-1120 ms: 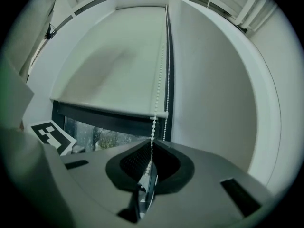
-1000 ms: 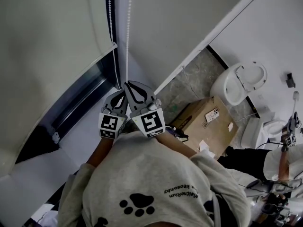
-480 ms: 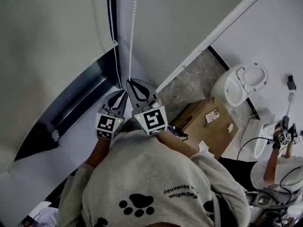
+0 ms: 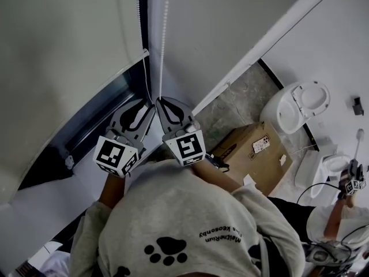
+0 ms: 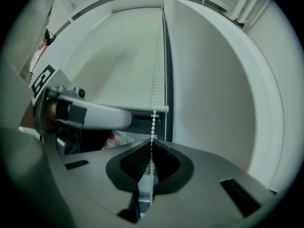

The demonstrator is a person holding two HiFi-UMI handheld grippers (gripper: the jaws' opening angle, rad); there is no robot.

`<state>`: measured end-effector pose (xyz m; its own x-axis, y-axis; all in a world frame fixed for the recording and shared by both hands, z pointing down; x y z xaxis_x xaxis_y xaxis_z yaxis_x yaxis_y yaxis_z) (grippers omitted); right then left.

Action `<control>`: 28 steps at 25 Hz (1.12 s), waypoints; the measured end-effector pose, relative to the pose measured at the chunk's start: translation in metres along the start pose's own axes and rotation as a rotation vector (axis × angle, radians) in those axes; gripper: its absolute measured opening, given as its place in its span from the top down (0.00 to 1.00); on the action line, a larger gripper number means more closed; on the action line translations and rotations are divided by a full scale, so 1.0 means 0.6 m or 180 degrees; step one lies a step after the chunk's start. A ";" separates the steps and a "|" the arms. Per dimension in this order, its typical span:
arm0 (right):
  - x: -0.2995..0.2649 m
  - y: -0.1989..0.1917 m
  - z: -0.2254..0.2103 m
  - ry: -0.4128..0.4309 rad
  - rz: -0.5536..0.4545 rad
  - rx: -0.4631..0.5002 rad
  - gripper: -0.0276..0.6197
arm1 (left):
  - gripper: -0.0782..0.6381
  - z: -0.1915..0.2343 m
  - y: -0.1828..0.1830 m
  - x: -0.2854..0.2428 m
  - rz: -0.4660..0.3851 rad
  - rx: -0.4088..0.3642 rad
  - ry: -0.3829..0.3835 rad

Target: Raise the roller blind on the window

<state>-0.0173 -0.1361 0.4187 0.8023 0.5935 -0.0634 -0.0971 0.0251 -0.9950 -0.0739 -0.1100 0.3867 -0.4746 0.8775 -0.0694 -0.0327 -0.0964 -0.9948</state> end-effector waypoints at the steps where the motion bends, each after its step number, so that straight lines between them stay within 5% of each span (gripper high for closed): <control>1: -0.001 -0.002 0.001 0.0008 0.0006 -0.0014 0.94 | 0.75 -0.001 0.015 0.000 -0.0028 -0.0017 -0.0013; 9: -0.007 0.003 0.010 0.0047 0.0024 -0.0035 0.94 | 0.76 -0.020 0.103 -0.030 -0.0163 -0.0425 -0.0012; 16: -0.006 0.004 0.023 0.0080 0.0035 -0.0038 0.94 | 0.87 -0.020 0.119 -0.048 -0.0119 -0.0440 0.0024; 28: -0.008 -0.026 0.018 0.0041 0.0152 -0.0042 0.94 | 0.88 -0.018 0.089 -0.054 -0.0087 -0.0307 0.0007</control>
<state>-0.0264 -0.1305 0.4355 0.8045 0.5833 -0.1117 -0.1278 -0.0136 -0.9917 -0.0506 -0.1385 0.3349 -0.4727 0.8802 -0.0421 0.0393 -0.0267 -0.9989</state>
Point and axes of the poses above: the fingertips, and each gripper's own axes: x backward along the fingers, z to its left, y out of its top, the point moved 3 cm from there along x, backward along the fingers, and after that the axes turned 11 degrees about y, right-handed, at the moved point
